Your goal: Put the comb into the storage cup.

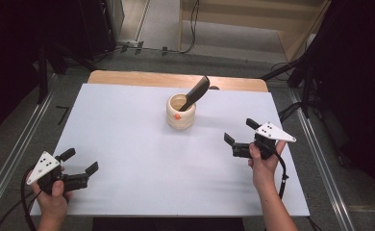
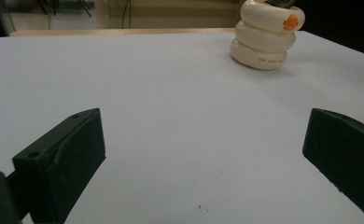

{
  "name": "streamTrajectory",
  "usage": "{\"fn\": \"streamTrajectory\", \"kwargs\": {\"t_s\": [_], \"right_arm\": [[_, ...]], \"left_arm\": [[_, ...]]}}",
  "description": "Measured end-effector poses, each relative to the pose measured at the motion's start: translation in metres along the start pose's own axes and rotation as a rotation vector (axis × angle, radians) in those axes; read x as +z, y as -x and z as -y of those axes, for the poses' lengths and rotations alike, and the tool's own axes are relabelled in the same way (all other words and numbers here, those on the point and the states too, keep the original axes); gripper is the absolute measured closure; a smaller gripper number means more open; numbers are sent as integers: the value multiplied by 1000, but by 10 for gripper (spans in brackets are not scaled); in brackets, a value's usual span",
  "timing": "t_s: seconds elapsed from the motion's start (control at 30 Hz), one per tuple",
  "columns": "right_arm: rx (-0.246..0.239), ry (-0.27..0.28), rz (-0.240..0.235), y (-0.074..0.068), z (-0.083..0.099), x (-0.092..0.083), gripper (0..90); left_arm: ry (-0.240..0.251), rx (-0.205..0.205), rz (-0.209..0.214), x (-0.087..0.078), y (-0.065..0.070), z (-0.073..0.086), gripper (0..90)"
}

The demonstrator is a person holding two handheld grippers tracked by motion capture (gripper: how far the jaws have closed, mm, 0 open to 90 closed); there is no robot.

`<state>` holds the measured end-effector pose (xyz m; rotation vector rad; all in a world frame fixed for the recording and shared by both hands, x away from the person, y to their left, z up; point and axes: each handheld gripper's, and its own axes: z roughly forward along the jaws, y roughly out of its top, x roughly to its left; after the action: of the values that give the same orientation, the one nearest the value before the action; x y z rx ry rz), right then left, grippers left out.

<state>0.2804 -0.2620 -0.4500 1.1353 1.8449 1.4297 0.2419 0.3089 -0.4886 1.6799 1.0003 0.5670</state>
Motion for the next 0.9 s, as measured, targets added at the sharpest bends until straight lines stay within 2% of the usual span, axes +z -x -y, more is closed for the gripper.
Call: {"fn": "streamTrajectory", "kwargs": {"t_s": [0.37, 0.9], "right_arm": [[13, -1, 38, 13, 15, -22, 0], [36, 1, 68, 28, 33, -53, 0]], "left_arm": [[6, -2, 2, -1, 0, 0, 0], [7, -4, -2, -1, 0, 0, 0]]}}
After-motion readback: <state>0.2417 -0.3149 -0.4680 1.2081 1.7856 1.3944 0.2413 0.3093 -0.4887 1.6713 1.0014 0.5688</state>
